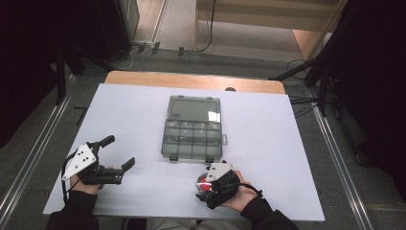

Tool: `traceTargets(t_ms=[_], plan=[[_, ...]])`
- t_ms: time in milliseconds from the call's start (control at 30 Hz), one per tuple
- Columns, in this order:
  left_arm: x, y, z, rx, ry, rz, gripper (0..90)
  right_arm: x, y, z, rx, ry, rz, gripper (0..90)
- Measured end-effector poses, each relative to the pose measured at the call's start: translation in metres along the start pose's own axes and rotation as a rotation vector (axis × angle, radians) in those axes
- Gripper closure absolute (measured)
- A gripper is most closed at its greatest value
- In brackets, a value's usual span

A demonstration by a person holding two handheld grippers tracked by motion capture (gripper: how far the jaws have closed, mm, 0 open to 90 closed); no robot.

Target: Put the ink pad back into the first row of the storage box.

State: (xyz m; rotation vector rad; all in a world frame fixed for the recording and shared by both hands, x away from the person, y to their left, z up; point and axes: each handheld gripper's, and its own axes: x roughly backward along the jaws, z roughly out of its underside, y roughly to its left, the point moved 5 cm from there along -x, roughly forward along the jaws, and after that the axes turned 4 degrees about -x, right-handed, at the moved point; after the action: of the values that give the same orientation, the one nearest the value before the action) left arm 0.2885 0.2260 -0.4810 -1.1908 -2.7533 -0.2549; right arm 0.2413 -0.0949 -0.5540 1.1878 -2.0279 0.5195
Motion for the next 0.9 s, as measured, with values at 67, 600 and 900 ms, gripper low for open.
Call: traceTargets(t_ms=[67,600,900], plan=[[0.0004,0.0005,-0.0001,0.002,-0.002,-0.003,0.0,-0.0007,0.0003,0.0006,0.001,0.009,-0.004,14.8],[0.0006,0.0007,-0.0004,0.000,-0.004,-0.006,0.0,0.0012,-0.0040,0.0026,-0.010,0.025,-0.002,30.9],[0.0003,0.0004,-0.0002,0.000,-0.002,-0.002,0.0,0.0055,-0.0069,0.0005,-0.024,0.004,0.001,31.2]])
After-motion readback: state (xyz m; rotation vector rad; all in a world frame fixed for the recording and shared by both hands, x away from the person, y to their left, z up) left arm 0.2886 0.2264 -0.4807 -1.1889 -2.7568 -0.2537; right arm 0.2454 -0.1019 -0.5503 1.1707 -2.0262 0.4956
